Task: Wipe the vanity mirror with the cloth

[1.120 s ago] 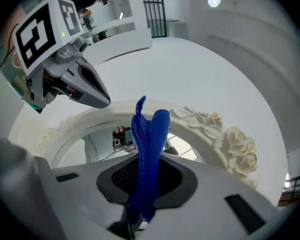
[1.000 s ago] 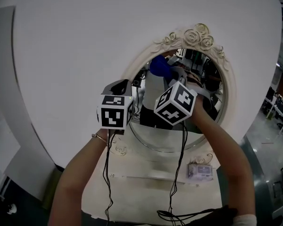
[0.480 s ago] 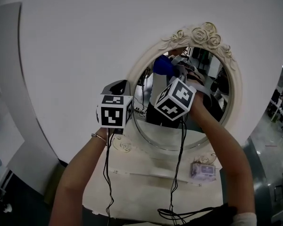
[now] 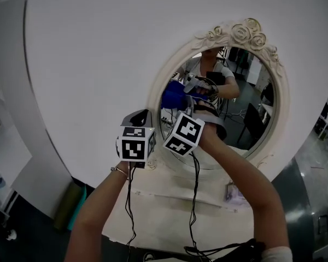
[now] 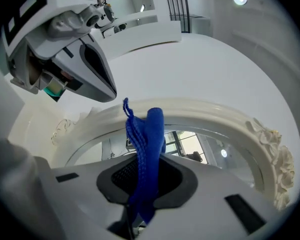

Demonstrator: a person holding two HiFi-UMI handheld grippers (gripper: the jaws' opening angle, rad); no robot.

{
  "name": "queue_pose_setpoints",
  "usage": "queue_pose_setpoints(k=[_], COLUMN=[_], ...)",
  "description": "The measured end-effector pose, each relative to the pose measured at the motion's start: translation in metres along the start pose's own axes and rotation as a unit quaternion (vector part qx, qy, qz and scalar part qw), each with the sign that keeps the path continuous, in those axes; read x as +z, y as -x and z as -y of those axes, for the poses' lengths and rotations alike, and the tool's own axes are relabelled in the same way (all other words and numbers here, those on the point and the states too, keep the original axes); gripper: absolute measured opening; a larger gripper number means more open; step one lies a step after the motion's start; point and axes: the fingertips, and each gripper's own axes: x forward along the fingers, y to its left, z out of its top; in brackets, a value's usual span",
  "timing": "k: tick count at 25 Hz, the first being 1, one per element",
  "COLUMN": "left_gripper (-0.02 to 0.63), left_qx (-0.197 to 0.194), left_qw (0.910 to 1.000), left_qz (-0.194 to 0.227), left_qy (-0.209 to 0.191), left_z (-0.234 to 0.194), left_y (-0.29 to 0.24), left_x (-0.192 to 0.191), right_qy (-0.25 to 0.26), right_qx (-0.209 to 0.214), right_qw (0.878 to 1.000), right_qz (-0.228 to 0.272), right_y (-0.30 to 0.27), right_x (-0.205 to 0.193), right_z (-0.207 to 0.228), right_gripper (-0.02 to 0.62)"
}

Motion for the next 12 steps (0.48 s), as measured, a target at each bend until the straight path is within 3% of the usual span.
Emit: queue_pose_setpoints(k=[6,12], left_gripper=[0.009,0.009], left_qx=[0.004,0.002], left_qw=[0.9986,0.9967], left_qz=[-0.051,-0.076], left_qy=[0.014,0.030], left_z=[-0.009,-0.004], left_y=[0.003,0.001], left_x=[-0.073,-0.124], right_qy=[0.027,0.037], right_qx=[0.024,0.065], right_qw=[0.999,0.997], right_qz=[0.003,-0.003], right_y=[-0.014,-0.022], right_x=[-0.007,-0.025], right_z=[-0.059,-0.119], right_gripper=[0.071,0.071])
